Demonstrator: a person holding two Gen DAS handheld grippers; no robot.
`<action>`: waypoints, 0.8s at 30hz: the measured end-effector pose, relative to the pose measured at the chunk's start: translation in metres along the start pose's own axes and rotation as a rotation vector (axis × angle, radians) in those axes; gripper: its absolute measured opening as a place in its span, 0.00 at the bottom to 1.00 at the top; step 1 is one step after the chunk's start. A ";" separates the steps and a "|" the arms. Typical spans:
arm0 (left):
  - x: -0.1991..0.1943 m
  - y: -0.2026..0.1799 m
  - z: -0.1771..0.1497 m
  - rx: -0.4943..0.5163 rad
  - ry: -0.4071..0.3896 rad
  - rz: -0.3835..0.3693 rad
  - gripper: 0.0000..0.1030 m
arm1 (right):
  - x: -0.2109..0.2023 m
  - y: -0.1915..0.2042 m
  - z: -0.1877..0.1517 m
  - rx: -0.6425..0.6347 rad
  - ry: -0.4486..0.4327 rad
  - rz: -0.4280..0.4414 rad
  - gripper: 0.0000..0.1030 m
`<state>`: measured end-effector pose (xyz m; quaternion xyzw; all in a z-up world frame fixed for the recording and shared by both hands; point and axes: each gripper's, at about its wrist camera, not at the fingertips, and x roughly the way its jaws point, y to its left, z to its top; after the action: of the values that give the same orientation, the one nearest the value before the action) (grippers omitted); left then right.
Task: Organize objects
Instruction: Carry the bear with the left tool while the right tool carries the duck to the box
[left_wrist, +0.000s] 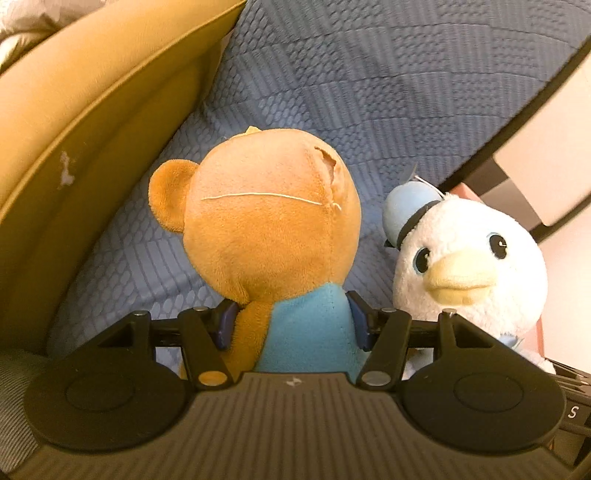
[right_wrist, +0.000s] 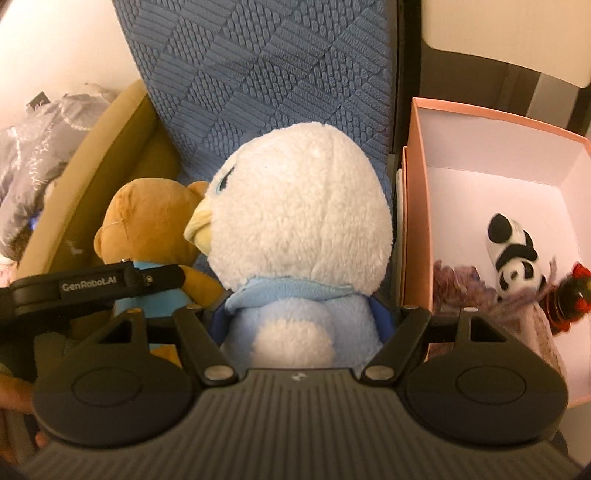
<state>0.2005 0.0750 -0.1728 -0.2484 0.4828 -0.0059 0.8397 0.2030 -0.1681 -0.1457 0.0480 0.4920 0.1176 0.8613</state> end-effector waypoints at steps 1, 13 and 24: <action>-0.008 -0.002 -0.002 0.006 -0.006 0.000 0.62 | -0.007 0.001 -0.003 0.000 -0.007 0.003 0.74; -0.069 -0.025 -0.024 0.080 -0.021 -0.056 0.63 | -0.074 0.012 -0.024 -0.003 -0.069 0.020 0.74; -0.108 -0.056 -0.031 0.154 -0.053 -0.098 0.63 | -0.128 -0.007 -0.035 0.063 -0.158 -0.016 0.74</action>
<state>0.1309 0.0403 -0.0750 -0.2063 0.4459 -0.0776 0.8675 0.1121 -0.2079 -0.0579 0.0804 0.4264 0.0911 0.8964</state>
